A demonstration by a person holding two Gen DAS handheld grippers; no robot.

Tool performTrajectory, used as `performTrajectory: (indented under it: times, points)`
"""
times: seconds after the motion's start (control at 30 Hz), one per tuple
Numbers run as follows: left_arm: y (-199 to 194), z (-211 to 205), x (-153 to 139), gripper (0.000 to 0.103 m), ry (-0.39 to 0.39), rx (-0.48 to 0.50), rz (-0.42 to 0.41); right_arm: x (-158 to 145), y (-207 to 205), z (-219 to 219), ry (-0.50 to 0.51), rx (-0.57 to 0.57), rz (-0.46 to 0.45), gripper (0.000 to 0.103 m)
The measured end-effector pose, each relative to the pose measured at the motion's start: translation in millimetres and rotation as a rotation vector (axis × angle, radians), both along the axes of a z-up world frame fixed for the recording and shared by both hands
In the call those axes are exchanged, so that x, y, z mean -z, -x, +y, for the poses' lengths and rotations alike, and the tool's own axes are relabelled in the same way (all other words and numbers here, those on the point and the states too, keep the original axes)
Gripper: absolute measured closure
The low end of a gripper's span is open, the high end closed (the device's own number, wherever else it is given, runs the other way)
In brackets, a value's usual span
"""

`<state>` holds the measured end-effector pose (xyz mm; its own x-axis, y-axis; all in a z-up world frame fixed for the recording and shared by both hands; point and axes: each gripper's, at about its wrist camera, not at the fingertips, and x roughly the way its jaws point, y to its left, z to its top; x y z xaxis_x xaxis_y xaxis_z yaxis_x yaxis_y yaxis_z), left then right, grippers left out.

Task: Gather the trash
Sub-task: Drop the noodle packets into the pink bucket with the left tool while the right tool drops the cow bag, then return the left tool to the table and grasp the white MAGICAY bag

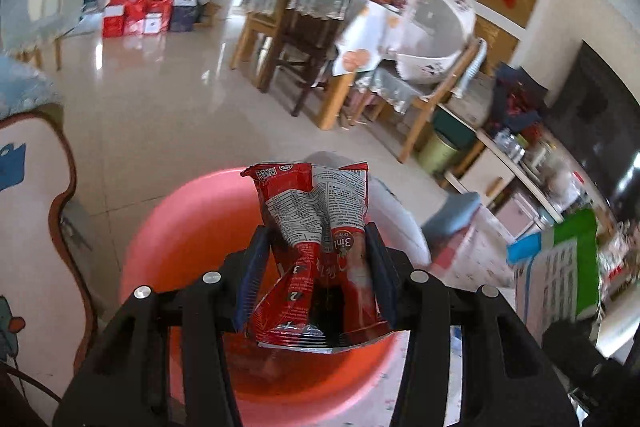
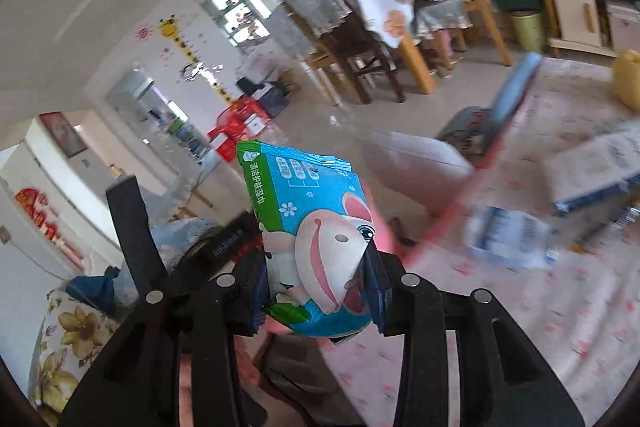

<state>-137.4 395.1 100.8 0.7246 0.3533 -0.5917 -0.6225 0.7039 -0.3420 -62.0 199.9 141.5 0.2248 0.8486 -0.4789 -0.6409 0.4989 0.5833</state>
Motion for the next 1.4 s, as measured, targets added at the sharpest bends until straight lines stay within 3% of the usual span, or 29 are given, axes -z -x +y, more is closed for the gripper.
performTrajectory:
  times: [0.17, 0.23, 0.3, 0.43, 0.63, 0.9, 1.2, 1.4]
  points:
    - [8.5, 23.4, 9.5, 0.05, 0.029, -0.049, 0.01, 5.1, -6.1, 50.9, 0.013, -0.046, 0.007, 0.057]
    - [11.3, 30.2, 9.7, 0.03, 0.024, -0.075, 0.007, 10.5, -9.6, 62.5, 0.049, -0.029, -0.005, 0.043]
    - [11.9, 34.5, 8.3, 0.024, 0.009, -0.1, 0.014, 15.1, -11.3, 66.1, 0.052, -0.014, 0.004, 0.038]
    - [14.8, 37.4, 7.4, 0.018, -0.004, -0.124, 0.022, 17.5, -8.2, 51.4, 0.07, 0.061, -0.001, 0.017]
    - [13.0, 23.5, -5.4, 0.014, -0.065, -0.108, 0.017, 15.7, 10.9, 22.1, 0.193, 0.162, -0.136, 0.014]
    - [6.5, -11.9, -23.9, 0.011, -0.143, -0.024, -0.017, 22.1, 42.7, -16.0, 0.318, 0.2, -0.282, 0.012]
    - [-4.7, -58.6, -39.2, 0.011, -0.222, 0.085, -0.048, 28.9, 66.1, -59.7, 0.404, 0.237, -0.383, 0.01]
    - [-8.5, -88.6, -44.2, 0.01, -0.245, 0.15, -0.058, 28.6, 74.7, -85.9, 0.419, 0.277, -0.393, 0.01]
